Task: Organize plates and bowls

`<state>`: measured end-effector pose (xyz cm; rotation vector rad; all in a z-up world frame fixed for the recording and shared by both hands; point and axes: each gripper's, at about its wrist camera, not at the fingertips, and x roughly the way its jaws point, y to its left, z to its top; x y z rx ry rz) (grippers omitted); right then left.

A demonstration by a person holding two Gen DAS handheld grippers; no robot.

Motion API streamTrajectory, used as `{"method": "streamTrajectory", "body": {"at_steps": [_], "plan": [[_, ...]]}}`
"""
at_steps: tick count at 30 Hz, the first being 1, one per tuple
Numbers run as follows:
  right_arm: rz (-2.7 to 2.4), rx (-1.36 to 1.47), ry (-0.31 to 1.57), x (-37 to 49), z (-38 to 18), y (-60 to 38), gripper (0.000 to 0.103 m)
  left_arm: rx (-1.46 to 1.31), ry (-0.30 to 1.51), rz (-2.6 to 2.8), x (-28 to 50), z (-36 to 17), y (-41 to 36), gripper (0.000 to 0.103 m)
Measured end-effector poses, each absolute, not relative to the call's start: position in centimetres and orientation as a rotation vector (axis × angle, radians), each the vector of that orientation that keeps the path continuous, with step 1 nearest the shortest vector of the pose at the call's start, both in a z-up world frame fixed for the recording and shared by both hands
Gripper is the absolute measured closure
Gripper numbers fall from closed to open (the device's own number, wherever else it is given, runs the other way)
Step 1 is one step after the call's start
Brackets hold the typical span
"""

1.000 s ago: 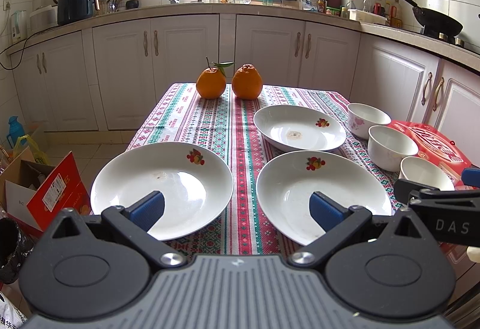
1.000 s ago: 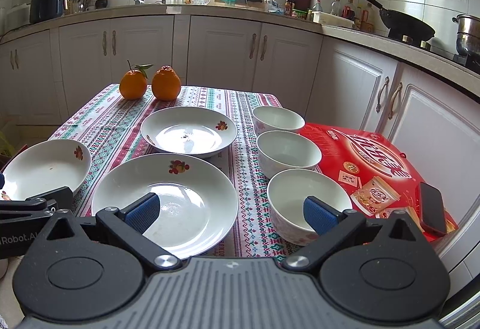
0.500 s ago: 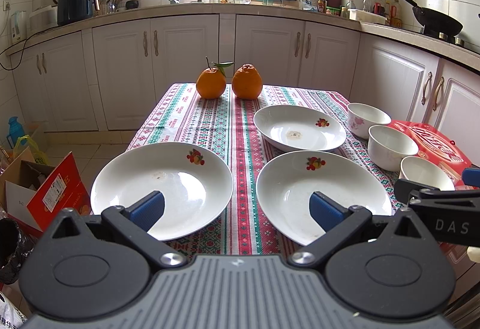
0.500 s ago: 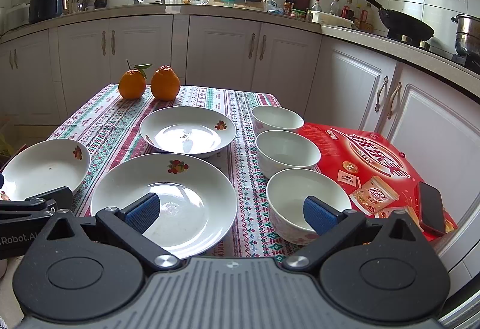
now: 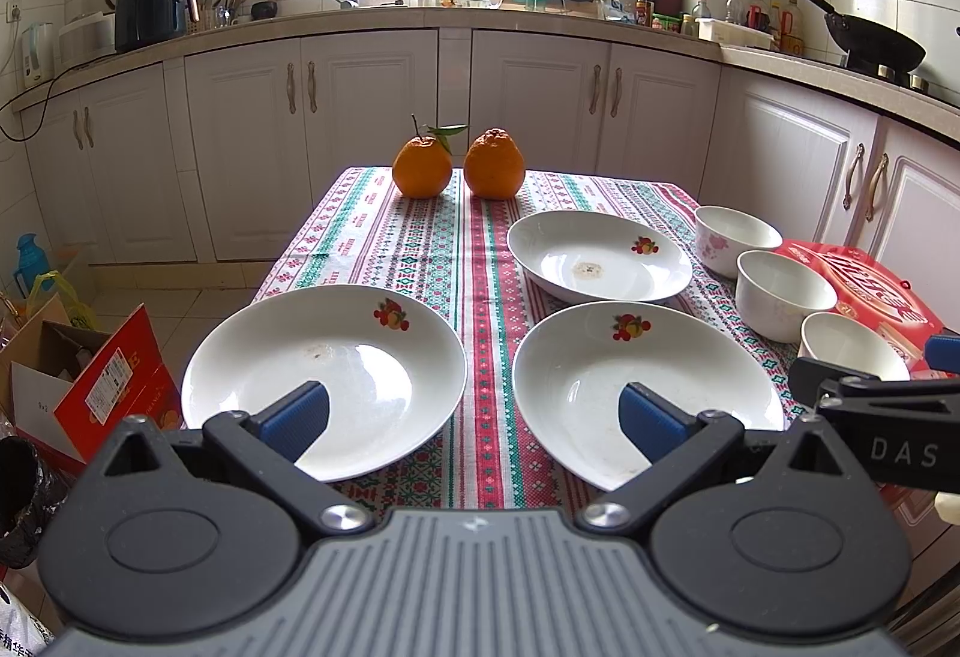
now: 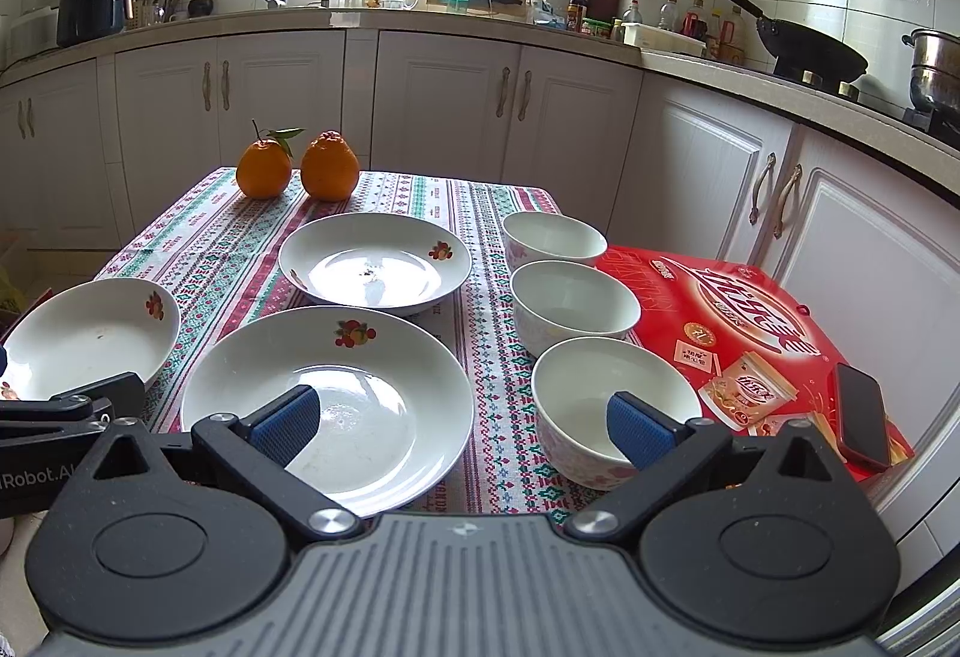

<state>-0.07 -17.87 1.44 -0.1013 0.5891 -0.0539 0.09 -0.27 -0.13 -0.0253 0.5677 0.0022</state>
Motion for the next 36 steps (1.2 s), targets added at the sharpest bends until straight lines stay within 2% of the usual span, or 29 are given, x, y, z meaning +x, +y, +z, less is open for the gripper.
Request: {"method": "streamTrajectory", "body": {"at_steps": [23,30,36], "plan": [[-0.006,-0.114,0.572,0.7,2.0,-17.9,0.000,-0.011,0.541,-0.022,0.4,0.4,0.5,0.001],[0.129,-0.151,0.496,2.9,4.1,-18.4,0.000,0.053,0.496,0.003,0.6,0.9,3.4,0.001],[0.271,-0.151,0.467,5.1,5.4,-18.5,0.000,0.116,0.557,-0.003,-0.1,-1.3,6.7,0.001]]}}
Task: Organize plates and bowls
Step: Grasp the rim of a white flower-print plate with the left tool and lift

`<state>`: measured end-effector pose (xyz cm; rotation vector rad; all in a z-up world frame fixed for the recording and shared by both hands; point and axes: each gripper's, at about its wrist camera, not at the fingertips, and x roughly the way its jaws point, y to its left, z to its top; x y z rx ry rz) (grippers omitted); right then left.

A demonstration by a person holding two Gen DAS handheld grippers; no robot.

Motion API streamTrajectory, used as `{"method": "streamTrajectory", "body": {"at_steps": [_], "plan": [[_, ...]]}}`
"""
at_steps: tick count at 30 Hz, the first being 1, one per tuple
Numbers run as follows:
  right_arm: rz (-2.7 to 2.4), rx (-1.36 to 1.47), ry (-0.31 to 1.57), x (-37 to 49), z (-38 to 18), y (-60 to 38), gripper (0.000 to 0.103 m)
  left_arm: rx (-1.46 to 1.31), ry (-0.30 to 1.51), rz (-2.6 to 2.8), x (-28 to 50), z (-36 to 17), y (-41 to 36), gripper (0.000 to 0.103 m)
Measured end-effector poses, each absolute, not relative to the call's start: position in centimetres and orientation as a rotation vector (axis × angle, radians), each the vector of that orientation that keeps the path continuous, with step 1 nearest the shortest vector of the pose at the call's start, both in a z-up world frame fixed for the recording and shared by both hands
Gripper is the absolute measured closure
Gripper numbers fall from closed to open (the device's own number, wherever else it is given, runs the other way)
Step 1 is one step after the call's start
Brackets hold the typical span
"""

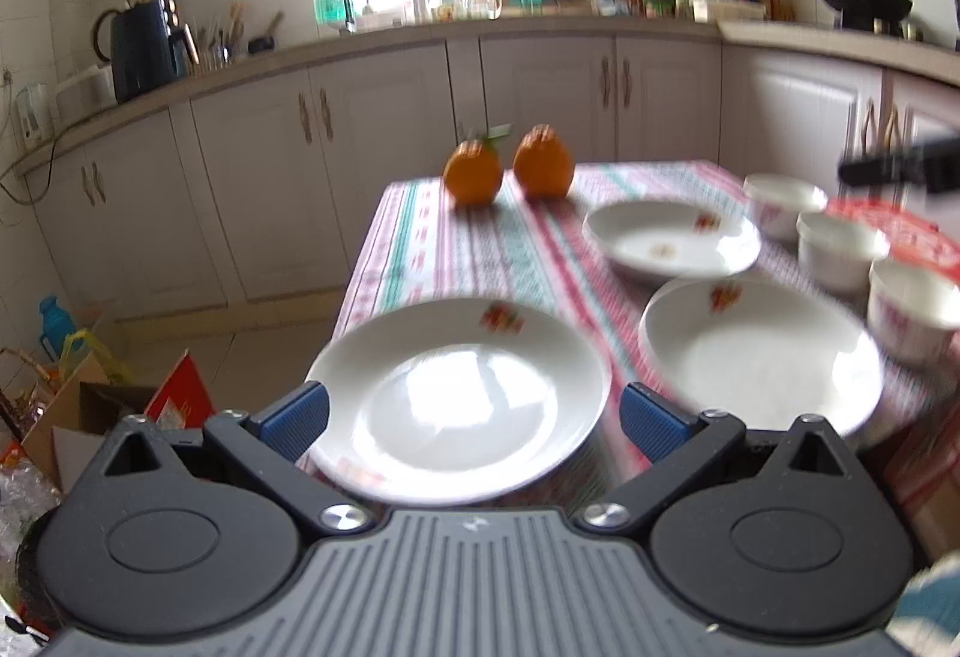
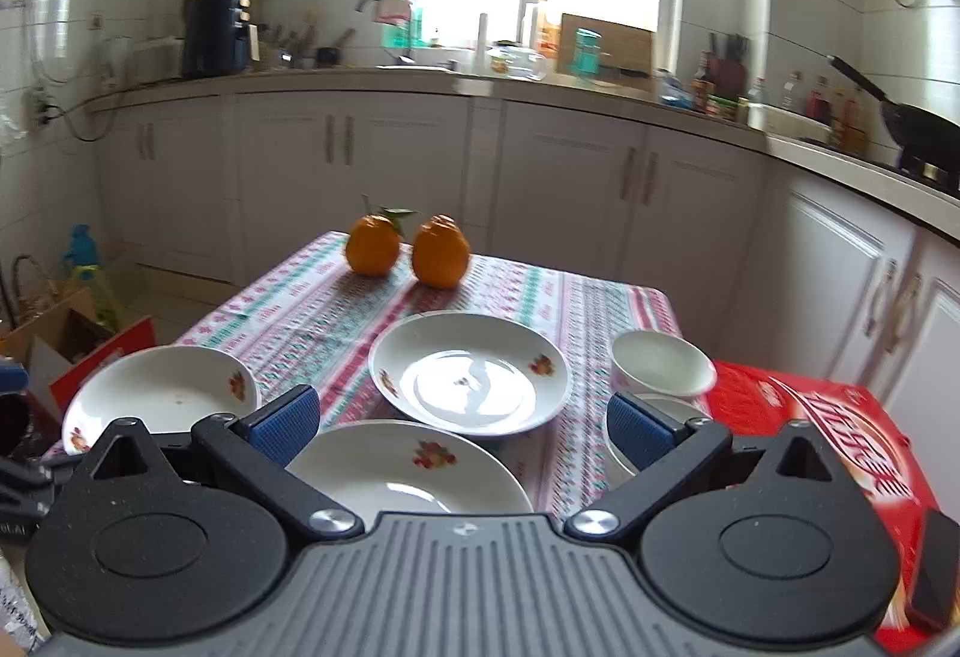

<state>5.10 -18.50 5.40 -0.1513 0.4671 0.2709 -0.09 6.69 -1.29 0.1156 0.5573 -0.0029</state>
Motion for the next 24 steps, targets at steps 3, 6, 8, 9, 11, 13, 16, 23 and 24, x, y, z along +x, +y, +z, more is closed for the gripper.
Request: {"method": "streamTrajectory", "body": {"at_steps": [3,6,8,9,11,13,16,23,24], "plan": [[0.322,-0.171,0.475,6.1,5.2,-17.7,0.000,0.087,0.612,-0.016,-0.1,-3.0,8.1,0.001],[0.371,-0.182,0.501,6.8,4.7,-16.8,0.000,0.058,0.647,-0.032,0.3,-4.6,8.9,0.001],[0.390,-0.185,0.520,7.3,4.4,-16.2,0.000,0.047,0.660,-0.041,0.8,-5.3,9.1,0.001],[0.398,-0.188,0.533,7.6,4.2,-15.9,0.000,0.043,0.658,-0.047,0.9,-5.6,9.2,0.001],[0.414,-0.192,0.553,8.0,3.7,-15.4,0.000,0.040,0.669,-0.049,1.6,-6.1,9.4,0.001],[0.421,-0.200,0.572,8.5,3.5,-14.9,0.000,0.036,0.678,-0.061,2.3,-6.5,9.7,0.001],[0.439,-0.199,0.594,9.2,3.1,-14.5,0.000,0.026,0.690,-0.062,3.0,-7.0,10.2,0.001],[0.488,-0.197,0.649,11.3,2.4,-13.0,0.000,0.026,0.711,-0.062,3.9,-8.0,10.5,0.001],[0.494,-0.200,0.653,11.6,2.3,-12.7,0.000,0.025,0.709,-0.062,3.9,-7.9,10.6,0.001]]}}
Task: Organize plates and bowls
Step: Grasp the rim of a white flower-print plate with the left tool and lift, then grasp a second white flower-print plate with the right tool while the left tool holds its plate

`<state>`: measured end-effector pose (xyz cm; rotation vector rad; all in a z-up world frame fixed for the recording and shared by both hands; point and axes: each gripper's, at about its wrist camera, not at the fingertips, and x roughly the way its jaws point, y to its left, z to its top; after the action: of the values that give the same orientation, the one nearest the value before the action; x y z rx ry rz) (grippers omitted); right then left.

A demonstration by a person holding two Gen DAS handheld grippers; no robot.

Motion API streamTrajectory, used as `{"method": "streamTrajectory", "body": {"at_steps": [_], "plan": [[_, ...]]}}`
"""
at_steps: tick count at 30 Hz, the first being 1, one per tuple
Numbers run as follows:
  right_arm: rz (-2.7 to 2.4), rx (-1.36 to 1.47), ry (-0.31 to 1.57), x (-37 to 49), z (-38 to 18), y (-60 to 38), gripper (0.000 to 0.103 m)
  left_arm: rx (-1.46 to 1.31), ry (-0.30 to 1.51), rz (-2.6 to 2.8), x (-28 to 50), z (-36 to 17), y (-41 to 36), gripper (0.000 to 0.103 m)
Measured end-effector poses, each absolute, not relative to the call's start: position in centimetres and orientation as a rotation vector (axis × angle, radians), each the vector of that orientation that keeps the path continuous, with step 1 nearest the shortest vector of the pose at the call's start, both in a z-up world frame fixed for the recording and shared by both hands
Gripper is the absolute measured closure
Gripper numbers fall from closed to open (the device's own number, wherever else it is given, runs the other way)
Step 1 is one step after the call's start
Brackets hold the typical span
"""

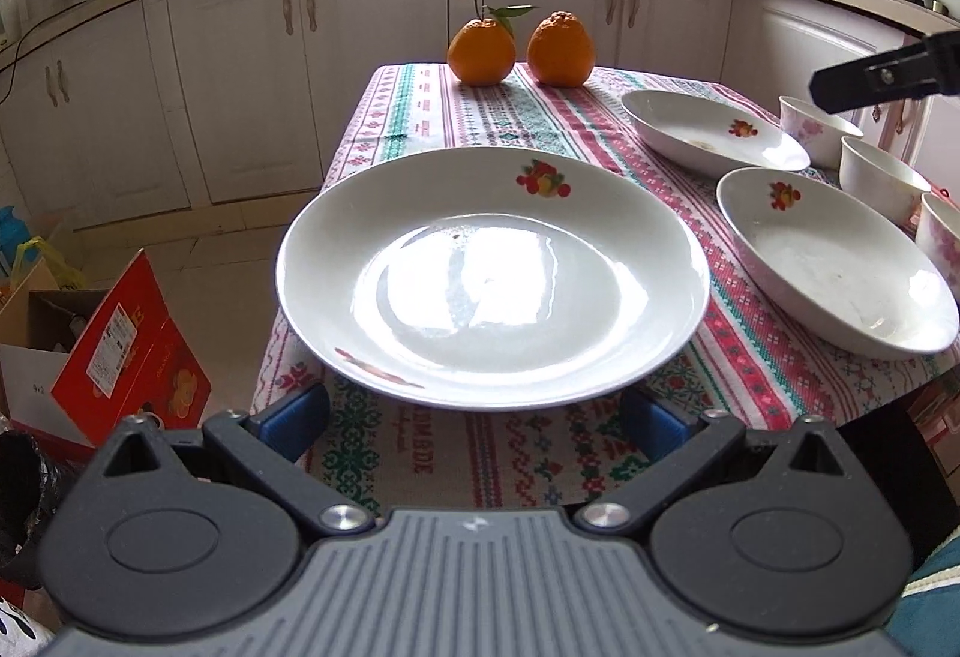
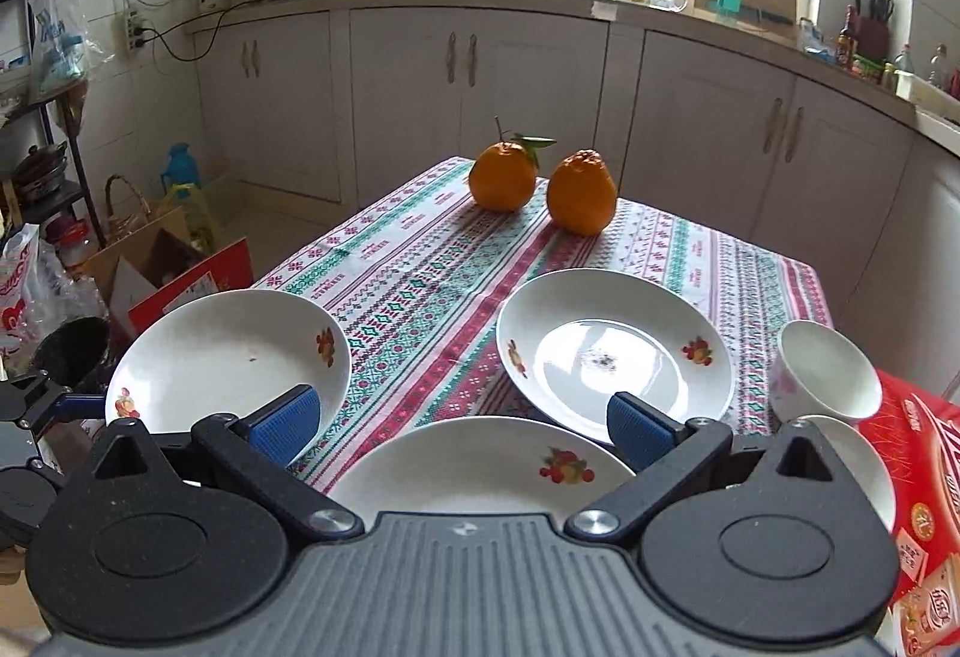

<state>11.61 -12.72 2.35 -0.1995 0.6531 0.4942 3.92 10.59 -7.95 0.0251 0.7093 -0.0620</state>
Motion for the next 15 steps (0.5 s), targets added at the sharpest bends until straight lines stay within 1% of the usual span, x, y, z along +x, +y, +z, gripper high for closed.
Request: {"method": "streamTrajectory", "body": {"at_steps": [10,15], "plan": [[0.615,-0.233,0.691,14.4,2.0,-9.3,0.000,0.034,0.728,-0.080,4.5,-7.7,10.9,0.000],[0.733,-0.227,0.729,15.8,1.6,-7.5,0.000,0.036,0.690,-0.095,4.1,-8.1,11.1,0.000]]}}
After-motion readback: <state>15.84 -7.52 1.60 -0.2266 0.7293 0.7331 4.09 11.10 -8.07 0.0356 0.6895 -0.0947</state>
